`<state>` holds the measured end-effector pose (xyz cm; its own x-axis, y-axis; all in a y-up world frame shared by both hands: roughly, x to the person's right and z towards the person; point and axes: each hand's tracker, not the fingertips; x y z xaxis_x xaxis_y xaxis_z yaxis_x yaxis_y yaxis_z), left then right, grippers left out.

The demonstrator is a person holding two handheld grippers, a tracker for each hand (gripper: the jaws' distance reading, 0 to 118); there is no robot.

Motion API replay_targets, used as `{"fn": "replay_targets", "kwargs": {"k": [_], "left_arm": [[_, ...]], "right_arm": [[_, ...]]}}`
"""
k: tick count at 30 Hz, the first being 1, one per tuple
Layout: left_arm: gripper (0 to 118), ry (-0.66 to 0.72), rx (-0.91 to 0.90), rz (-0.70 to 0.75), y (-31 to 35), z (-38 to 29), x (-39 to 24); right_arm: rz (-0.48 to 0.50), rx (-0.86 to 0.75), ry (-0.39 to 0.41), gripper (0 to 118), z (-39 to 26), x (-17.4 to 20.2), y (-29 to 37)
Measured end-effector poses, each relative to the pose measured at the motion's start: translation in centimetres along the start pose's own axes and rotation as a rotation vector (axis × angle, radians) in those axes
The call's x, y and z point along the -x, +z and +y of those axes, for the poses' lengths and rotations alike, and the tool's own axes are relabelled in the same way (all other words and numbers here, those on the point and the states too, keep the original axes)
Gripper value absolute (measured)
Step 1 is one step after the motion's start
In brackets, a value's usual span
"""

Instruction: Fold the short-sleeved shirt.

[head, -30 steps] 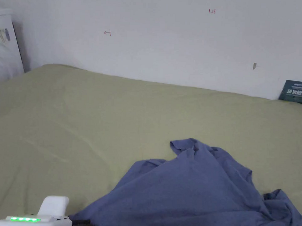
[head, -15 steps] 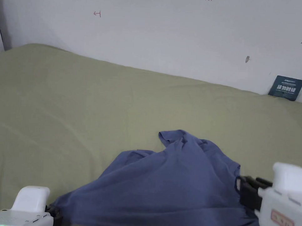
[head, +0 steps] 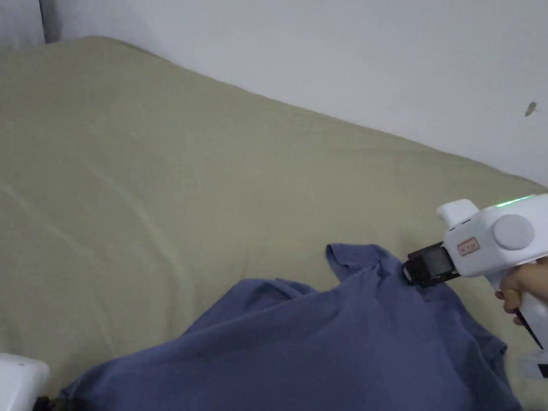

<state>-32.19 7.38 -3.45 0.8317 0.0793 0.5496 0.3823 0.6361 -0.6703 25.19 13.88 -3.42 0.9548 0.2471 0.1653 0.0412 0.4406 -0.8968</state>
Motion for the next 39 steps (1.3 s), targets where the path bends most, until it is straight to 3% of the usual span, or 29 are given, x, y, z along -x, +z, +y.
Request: {"fn": "replay_targets", "kwargs": {"k": [5,6,7,8,9,10,11,13,17,22,30,34,39], "left_arm": [[5,-0.013,-0.002,0.01,0.0,0.0,-0.4],[5,-0.014,-0.005,0.01,-0.1,-0.1,-0.3],[5,-0.009,-0.009,0.008,-0.1,-0.2,-0.2],[5,-0.002,-0.013,0.005,-0.1,-0.2,-0.1],[5,0.001,-0.016,-0.001,-0.1,-0.3,0.0],[5,0.013,-0.017,-0.009,-0.1,-0.3,0.1],[5,0.021,-0.013,-0.012,-0.1,-0.2,0.2],[5,0.03,-0.017,-0.022,0.0,0.0,0.3],[5,0.064,-0.052,-0.055,0.5,1.3,0.5],[5,0.048,-0.138,-0.087,1.6,5.8,0.4],[5,-0.089,-0.315,-0.173,3.8,21.1,-2.4],[5,-0.221,-0.389,-0.113,5.0,30.2,-4.7],[5,-0.202,-0.478,-0.123,6.5,39.5,-6.5]], "right_arm": [[0.088,-0.001,-0.064,108,-0.9,-0.3,-2.4],[0.089,-0.011,-0.061,92,-1.1,0.0,-2.5],[0.09,-0.009,-0.054,67,-1.1,-0.7,-3.0],[0.079,-0.022,-0.039,30,-1.2,-0.4,-2.9],[0.101,-0.063,-0.012,5,-1.3,0.0,-2.5],[0.078,-0.102,0.026,5,-1.5,0.7,-1.9],[0.04,-0.146,0.03,5,-1.6,1.1,-1.1],[0.055,-0.22,0.012,5,-2.0,1.3,0.8],[0.101,-0.392,-0.13,5,-3.2,0.2,6.3],[0.053,-0.562,-0.168,5,-4.4,0.2,15.4],[-0.081,-0.745,-0.252,5,-2.3,-4.8,25.1],[-0.178,-0.807,-0.267,5,-0.2,-7.4,28.8],[-0.28,-0.883,-0.319,5,2.2,-10.3,32.4]]}}
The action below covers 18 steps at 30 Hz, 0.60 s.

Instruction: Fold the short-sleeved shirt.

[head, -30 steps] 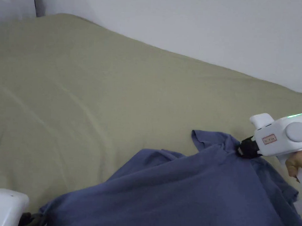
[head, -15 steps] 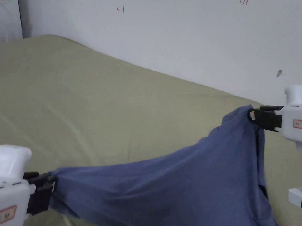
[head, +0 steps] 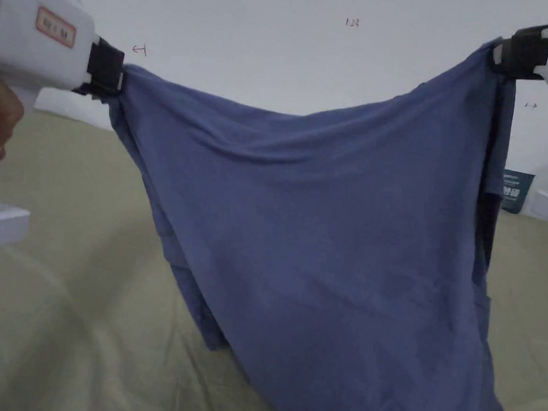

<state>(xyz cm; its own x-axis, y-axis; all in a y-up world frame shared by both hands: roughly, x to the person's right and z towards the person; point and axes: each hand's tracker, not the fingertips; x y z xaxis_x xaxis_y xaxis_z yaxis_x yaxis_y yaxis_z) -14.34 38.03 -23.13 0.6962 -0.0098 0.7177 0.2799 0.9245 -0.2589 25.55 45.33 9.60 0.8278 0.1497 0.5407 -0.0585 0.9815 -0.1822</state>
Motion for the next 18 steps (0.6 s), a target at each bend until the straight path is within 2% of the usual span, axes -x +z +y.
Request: {"fn": "replay_targets", "kwargs": {"k": [4,10,14,18], "left_arm": [[5,-0.049,-0.062,0.082,-0.7,5.1,-0.4],[5,0.028,-0.125,0.112,-1.9,10.2,0.8],[5,0.023,-0.145,0.14,-2.3,11.6,1.8],[5,0.036,-0.185,0.153,-2.0,12.4,2.6]], "right_arm": [[-0.049,-0.064,0.001,5,2.9,-0.8,-0.3],[-0.121,-0.152,-0.035,5,7.6,-1.1,-0.5],[-0.121,-0.203,0.003,5,9.9,-1.1,-0.4],[-0.102,-0.24,-0.01,5,11.1,-0.8,-0.3]]}}
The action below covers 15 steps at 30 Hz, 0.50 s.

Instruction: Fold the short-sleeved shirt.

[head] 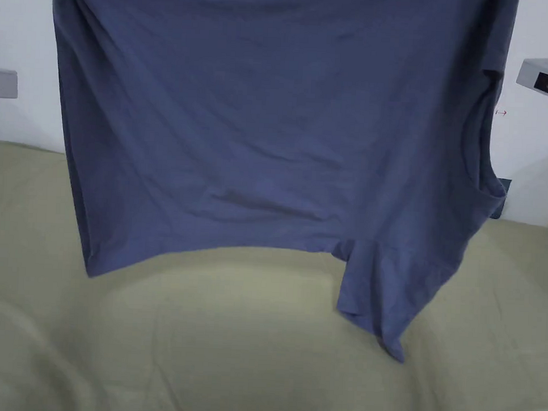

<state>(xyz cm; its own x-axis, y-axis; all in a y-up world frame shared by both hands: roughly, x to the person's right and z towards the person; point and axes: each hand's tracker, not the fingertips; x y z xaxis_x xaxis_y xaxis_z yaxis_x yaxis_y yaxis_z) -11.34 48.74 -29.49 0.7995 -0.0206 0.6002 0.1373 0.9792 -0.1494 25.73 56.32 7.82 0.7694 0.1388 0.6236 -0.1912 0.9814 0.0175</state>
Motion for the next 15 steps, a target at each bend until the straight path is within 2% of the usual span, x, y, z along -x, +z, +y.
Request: {"fn": "replay_targets", "kwargs": {"k": [4,8,10,15], "left_arm": [[5,-0.04,-0.001,-0.022,0.5,-0.8,0.1],[5,-0.105,0.024,-0.051,1.4,-3.7,-0.5],[5,-0.104,0.052,-0.089,1.7,-5.8,-0.6],[5,-0.109,0.121,-0.13,3.9,-12.8,-0.6]], "right_arm": [[0.032,0.034,0.01,5,-1.5,0.4,1.3],[0.096,0.053,-0.082,5,-5.2,0.5,3.9],[0.103,0.087,-0.073,5,-7.3,0.5,5.3],[0.156,0.176,-0.123,5,-13.6,1.2,10.3]]}}
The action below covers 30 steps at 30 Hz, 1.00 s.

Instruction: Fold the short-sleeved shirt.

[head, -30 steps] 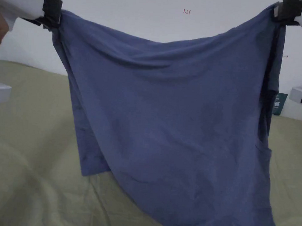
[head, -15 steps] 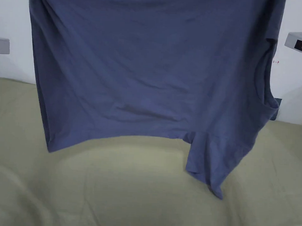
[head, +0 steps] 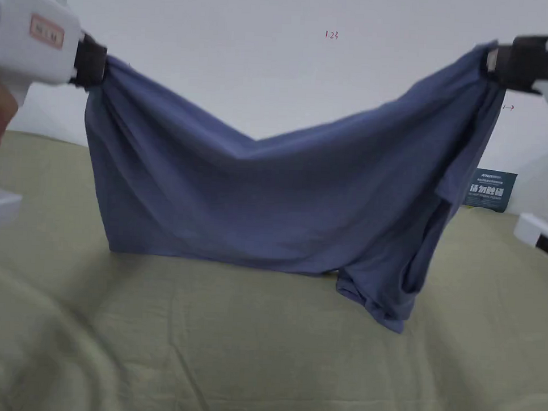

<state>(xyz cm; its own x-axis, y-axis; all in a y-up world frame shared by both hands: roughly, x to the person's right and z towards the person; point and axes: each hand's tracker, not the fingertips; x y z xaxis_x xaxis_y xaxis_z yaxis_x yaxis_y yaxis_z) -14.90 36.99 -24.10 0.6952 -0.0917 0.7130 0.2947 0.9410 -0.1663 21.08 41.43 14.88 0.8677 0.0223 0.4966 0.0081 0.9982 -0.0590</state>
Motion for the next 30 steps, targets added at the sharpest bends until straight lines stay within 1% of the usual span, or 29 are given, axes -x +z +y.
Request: {"fn": "replay_targets", "kwargs": {"k": [1,2,3,5,6,9,11,13,14,17,19,21,22,27,29,30], "left_arm": [[5,0.004,0.008,-0.011,0.3,-1.3,-0.1],[5,0.017,0.021,-0.021,0.9,-2.7,-0.3],[5,0.027,0.03,-0.031,1.4,-3.9,-0.3],[5,0.038,0.043,-0.051,2.4,-6.1,-0.4],[5,0.034,0.042,-0.056,3.3,-7.0,-0.6],[5,0.008,0.063,-0.076,5.3,-9.4,-0.6],[5,0.001,0.076,-0.089,6.8,-10.7,-0.6],[5,-0.004,0.073,-0.081,8.2,-12.2,-0.2],[5,-0.006,0.082,-0.084,8.9,-13.0,0.0],[5,0.024,0.103,-0.084,10.9,-15.8,0.7],[5,0.063,0.126,-0.085,12.0,-17.9,1.0],[5,0.074,0.131,-0.095,13.1,-20.3,1.3],[5,0.075,0.147,-0.099,14.3,-21.0,0.2],[5,0.134,0.241,-0.113,16.9,-26.4,0.5],[5,0.156,0.286,-0.123,17.6,-28.3,0.6],[5,0.149,0.295,-0.123,16.8,-31.4,2.8]], "right_arm": [[0.026,0.011,0.004,5,-1.2,0.1,0.7],[0.006,0.015,0.003,5,-2.6,0.4,1.5],[0.025,0.04,-0.003,5,-3.7,0.5,2.1],[0.048,0.064,-0.029,5,-6.0,0.9,3.9],[0.073,0.076,-0.035,5,-7.1,1.0,4.8],[0.099,0.108,-0.043,5,-9.5,1.6,7.6],[0.138,0.132,-0.04,5,-10.8,1.9,9.2],[0.146,0.142,-0.027,5,-11.9,2.5,10.8],[0.181,0.153,-0.031,5,-12.4,2.7,11.6],[0.207,0.17,-0.029,5,-14.1,3.6,13.7],[0.231,0.191,-0.048,5,-15.6,4.3,15.1],[0.238,0.212,-0.054,5,-17.5,5.1,16.7],[0.242,0.23,-0.054,5,-18.3,5.4,17.3],[0.227,0.32,-0.138,5,-22.5,6.5,20.7],[0.22,0.362,-0.194,5,-23.6,6.6,21.6],[0.205,0.375,-0.205,5,-24.2,6.6,22.0]]}}
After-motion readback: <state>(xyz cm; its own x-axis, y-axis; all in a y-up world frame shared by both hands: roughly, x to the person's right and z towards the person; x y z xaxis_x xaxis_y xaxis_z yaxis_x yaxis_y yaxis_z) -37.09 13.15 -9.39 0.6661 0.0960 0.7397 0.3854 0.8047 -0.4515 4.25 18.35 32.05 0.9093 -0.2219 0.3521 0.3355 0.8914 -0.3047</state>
